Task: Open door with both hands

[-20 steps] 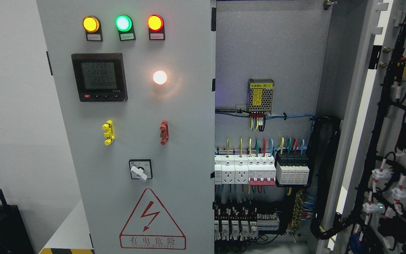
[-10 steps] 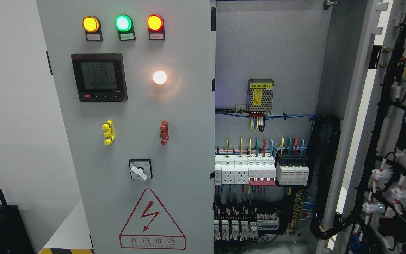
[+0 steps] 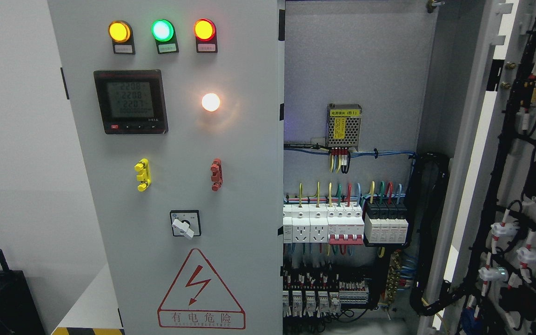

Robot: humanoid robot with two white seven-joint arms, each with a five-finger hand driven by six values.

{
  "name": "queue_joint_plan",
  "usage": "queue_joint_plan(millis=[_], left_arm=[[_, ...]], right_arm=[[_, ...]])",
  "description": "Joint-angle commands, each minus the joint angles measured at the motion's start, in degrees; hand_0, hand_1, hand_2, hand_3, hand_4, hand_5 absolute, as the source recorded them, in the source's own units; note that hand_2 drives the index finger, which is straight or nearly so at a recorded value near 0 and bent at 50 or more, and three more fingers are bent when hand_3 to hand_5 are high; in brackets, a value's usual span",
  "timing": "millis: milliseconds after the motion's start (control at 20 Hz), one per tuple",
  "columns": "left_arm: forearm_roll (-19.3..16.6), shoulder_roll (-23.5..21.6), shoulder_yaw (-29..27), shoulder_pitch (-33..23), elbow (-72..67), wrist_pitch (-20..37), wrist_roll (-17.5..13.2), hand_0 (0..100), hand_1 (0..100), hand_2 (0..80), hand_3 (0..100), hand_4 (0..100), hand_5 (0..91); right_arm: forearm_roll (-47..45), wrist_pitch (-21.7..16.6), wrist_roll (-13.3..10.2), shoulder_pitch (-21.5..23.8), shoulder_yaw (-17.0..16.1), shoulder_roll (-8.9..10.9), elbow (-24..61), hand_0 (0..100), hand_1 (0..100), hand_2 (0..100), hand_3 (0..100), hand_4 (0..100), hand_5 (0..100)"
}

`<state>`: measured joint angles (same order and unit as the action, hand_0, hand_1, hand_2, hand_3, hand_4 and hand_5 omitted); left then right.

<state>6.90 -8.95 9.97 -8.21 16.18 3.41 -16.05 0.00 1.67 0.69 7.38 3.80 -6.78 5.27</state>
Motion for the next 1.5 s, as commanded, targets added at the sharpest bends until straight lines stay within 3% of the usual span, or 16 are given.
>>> queue_joint_plan(millis=[0, 150, 300, 501, 651, 751, 901, 1102, 1452], left_arm=[[-9.5, 10.9, -4.6, 3.9, -12.6, -0.8, 2.9, 0, 0, 0.0, 0, 3, 0.0], [-14.8, 11.2, -8.5, 4.1, -12.6, -1.0, 4.4, 0, 0, 0.0, 0, 3, 0.0], [-15.7, 11.7, -10.5, 4.1, -13.5, -1.0, 4.6, 0, 0, 0.0, 0, 3, 0.0], [-16.3, 11.8, -13.2, 4.1, -14.9, -1.0, 5.5, 0, 0, 0.0, 0, 3, 0.0], [-19.3, 11.9, -16.0, 4.1, -15.2, -1.0, 5.8, 0, 0, 0.0, 0, 3, 0.0], [-18.9, 11.9, -17.1, 4.1, -15.3, -0.9, 5.7, 0, 0, 0.0, 0, 3, 0.0], [-18.5, 11.9, -18.0, 4.0, -15.5, -0.9, 5.6, 0, 0, 0.0, 0, 3, 0.0], [-15.0, 11.9, -18.8, 4.0, -15.6, -0.6, 5.6, 0, 0, 0.0, 0, 3, 0.0], [-13.9, 11.9, -18.7, 4.0, -15.2, -0.2, 5.2, 0, 0, 0.0, 0, 3, 0.0]], right_arm=[[-1.0, -0.1, -0.1, 0.1, -0.1, 0.28, 3.5, 11, 0, 0, 0, 0, 0], [-1.2, -1.2, -0.1, 0.3, -0.1, 0.81, 5.6, 11, 0, 0, 0, 0, 0], [-1.2, -1.4, -0.1, 1.6, -0.1, 3.00, 11.2, 11, 0, 0, 0, 0, 0], [-1.3, -1.4, -0.1, 6.9, -0.1, 5.55, 23.2, 11, 0, 0, 0, 0, 0], [-1.3, -1.4, -0.2, 10.4, -0.1, 5.91, 30.6, 11, 0, 0, 0, 0, 0], [-1.3, -1.5, -0.2, 13.0, -0.2, 6.08, 35.5, 11, 0, 0, 0, 0, 0], [-1.4, -1.5, -0.2, 16.8, -0.1, 7.92, 41.9, 11, 0, 0, 0, 0, 0], [-1.6, -1.7, -0.2, 22.4, -0.2, 9.42, 50.4, 11, 0, 0, 0, 0, 0], [-1.8, -8.3, -0.2, 30.3, -0.1, 9.60, 58.4, 11, 0, 0, 0, 0, 0]])
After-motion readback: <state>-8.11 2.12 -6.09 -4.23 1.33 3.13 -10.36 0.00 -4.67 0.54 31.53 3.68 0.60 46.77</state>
